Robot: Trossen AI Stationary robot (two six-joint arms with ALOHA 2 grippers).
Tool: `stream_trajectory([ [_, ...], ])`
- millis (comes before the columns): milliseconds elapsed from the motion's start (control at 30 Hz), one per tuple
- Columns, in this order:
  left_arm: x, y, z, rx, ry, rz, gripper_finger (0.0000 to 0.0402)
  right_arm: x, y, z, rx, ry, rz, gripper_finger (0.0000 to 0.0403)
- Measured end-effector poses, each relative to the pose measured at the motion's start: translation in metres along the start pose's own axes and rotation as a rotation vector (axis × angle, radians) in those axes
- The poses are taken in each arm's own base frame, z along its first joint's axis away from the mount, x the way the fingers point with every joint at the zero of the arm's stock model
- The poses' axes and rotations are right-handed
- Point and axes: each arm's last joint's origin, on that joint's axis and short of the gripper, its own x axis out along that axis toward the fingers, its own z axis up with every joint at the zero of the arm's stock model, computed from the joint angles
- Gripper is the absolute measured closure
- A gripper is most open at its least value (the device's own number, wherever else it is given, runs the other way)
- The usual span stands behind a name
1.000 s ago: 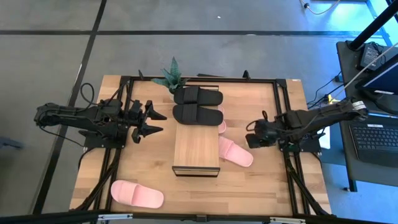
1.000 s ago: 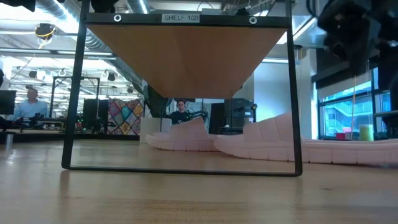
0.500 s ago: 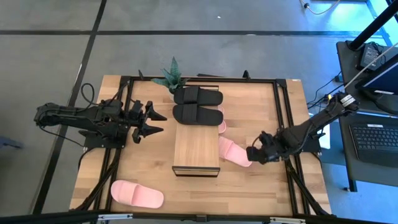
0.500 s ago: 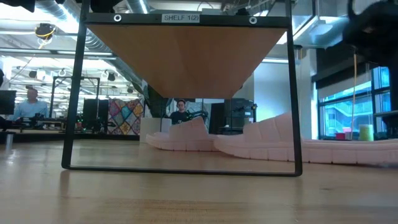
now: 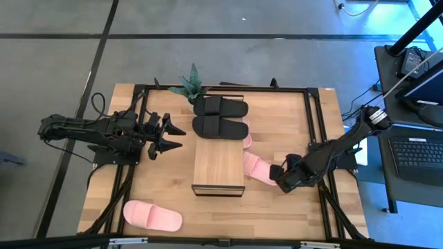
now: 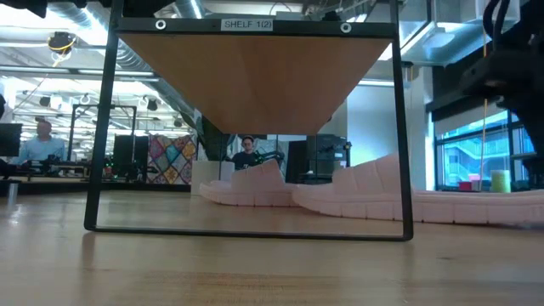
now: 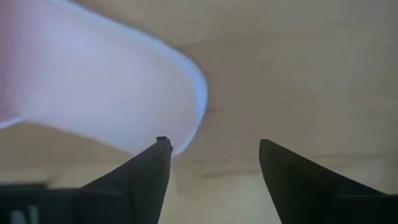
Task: Pick and place slides into the shelf
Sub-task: Put the pink slide under the shelf
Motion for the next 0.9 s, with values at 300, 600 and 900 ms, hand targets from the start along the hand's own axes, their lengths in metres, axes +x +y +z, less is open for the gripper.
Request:
stream_trajectory([
  [300, 0.000, -0.002, -0.001, -0.003, 0.030, -0.079, 0.0156, 0.010, 0.007, -0.001, 0.057, -0.051, 0.046, 0.0197],
  [600, 0.000, -0.002, -0.001, -0.028, 0.034, -0.081, 0.0156, 0.027, 0.012, 0.002, 0.086, -0.042, 0.063, 0.0204],
  [900, 0.000, -0.003, -0.001, -0.029, 0.042, -0.095, 0.0156, 0.051, 0.002, 0.009, 0.094, 0.025, 0.144, 0.0241],
])
